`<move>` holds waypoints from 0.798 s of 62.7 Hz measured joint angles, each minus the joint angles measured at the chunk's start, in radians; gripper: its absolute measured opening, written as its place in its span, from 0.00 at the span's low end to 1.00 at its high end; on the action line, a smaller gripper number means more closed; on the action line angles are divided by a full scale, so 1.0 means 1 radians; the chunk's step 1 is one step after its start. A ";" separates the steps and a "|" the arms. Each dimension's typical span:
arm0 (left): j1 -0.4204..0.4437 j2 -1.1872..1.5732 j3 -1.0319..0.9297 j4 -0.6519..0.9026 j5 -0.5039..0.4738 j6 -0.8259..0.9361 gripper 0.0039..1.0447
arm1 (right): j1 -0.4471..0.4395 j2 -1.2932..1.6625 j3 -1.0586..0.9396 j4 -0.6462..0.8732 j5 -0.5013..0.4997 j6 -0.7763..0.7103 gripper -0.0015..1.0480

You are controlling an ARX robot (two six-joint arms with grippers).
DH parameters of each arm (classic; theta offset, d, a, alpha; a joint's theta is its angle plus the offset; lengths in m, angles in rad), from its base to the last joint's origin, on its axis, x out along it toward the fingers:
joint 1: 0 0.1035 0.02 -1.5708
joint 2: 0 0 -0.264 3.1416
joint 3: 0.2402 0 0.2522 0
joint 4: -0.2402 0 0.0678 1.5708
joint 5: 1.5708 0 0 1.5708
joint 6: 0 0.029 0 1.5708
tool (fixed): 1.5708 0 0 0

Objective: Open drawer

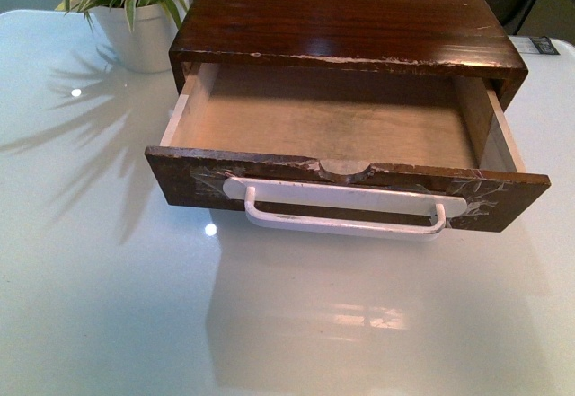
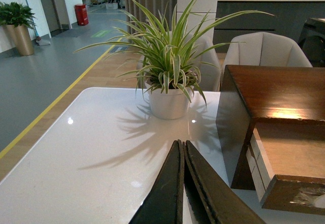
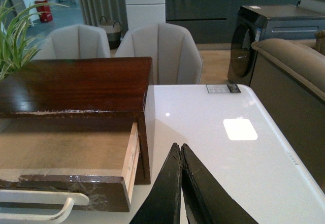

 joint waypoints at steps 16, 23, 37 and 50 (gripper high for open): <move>0.000 0.000 0.000 0.000 0.000 0.000 0.45 | 0.000 0.000 0.000 0.000 0.000 0.000 0.40; 0.000 0.000 0.000 0.000 0.000 0.000 0.69 | 0.000 0.000 0.000 0.000 0.000 0.000 0.62; 0.000 0.000 0.000 0.000 0.000 0.000 0.92 | 0.000 0.000 0.000 0.000 0.000 0.001 0.91; 0.000 0.000 0.000 0.000 0.000 0.000 0.92 | 0.000 0.000 0.000 0.000 0.000 0.001 0.91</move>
